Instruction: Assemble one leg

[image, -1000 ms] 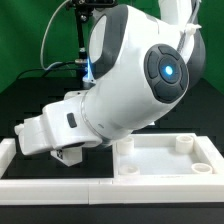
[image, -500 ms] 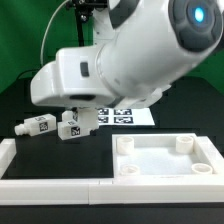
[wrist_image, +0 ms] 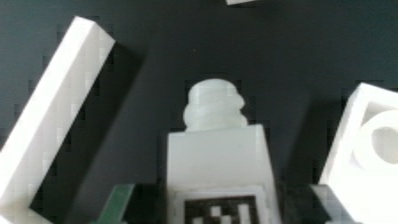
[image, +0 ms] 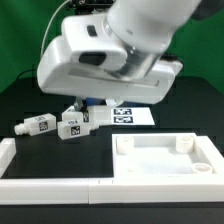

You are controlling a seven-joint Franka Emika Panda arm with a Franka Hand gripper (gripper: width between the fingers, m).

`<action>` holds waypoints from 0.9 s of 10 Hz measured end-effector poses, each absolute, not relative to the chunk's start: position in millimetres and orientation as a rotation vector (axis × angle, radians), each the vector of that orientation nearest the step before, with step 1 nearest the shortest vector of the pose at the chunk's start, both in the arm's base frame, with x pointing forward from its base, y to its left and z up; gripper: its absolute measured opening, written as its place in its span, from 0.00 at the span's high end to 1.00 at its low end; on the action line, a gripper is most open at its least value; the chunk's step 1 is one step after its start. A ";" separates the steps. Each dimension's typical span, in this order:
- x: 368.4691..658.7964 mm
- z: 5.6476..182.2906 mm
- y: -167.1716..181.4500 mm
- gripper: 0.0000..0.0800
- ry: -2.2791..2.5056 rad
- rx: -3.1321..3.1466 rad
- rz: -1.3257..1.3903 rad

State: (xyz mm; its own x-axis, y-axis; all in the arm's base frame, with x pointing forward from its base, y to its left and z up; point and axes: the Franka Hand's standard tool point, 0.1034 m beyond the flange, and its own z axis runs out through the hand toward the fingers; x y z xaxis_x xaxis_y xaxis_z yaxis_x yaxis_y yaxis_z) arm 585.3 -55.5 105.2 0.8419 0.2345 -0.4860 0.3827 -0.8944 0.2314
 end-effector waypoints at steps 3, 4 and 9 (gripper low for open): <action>594.0 125.4 -9.2 0.65 0.313 2.868 -0.387; 605.5 141.6 9.3 0.65 0.276 2.916 -0.303; 643.4 157.4 26.6 0.65 0.227 2.999 0.220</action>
Offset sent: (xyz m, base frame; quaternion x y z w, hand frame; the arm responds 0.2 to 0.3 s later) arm 0.0276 0.0752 0.0498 0.0998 0.1299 0.1095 0.9804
